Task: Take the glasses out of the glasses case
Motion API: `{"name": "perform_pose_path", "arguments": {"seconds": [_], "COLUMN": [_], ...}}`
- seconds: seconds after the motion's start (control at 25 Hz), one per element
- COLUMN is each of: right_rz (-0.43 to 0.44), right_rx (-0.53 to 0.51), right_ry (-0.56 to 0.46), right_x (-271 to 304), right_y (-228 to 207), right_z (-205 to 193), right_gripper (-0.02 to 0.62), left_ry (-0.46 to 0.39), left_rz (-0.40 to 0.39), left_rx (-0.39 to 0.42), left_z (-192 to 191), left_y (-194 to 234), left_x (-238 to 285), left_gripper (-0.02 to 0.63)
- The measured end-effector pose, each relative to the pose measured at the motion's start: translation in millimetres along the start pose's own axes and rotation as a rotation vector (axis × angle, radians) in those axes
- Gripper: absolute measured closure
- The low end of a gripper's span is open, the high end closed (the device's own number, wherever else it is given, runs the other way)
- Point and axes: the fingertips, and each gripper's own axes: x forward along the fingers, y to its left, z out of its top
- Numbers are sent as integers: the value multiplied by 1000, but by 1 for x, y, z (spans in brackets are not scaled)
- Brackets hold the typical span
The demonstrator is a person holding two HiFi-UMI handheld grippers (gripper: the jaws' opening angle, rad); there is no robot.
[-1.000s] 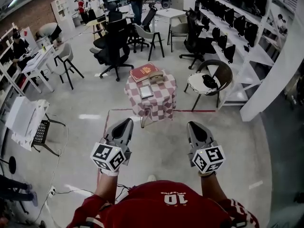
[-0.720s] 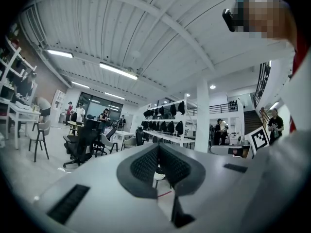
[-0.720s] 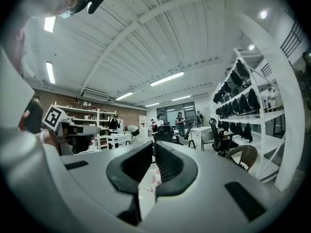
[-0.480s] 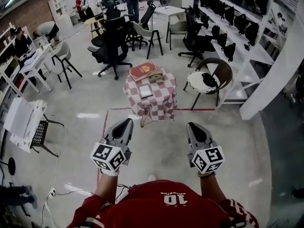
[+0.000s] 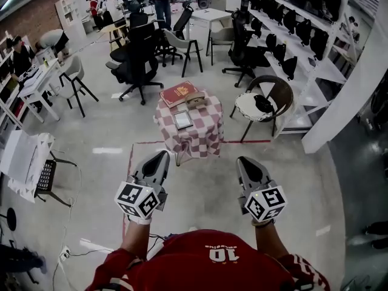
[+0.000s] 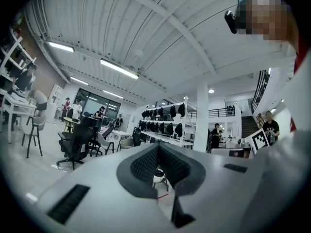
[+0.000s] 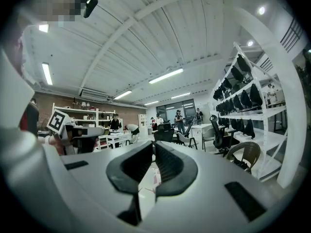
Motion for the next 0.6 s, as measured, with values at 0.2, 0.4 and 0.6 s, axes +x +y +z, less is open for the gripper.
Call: {"name": "perform_pose_path", "arguments": {"seconds": [0.2, 0.4, 0.6], "right_rz": [-4, -5, -9], "right_rx": [-4, -7, -25], "right_ry": [17, 35, 55], "right_x": [8, 10, 13], "right_y": [6, 8, 5], "right_z": [-3, -7, -9], "right_gripper": [566, 565, 566], "left_ry": [4, 10, 12], "left_rz": [-14, -20, -21], "left_rx": [-12, -25, -35], "left_z": [-3, -6, -8], "left_y": [12, 18, 26], "left_x": [3, 6, 16], "left_gripper": [598, 598, 598]}}
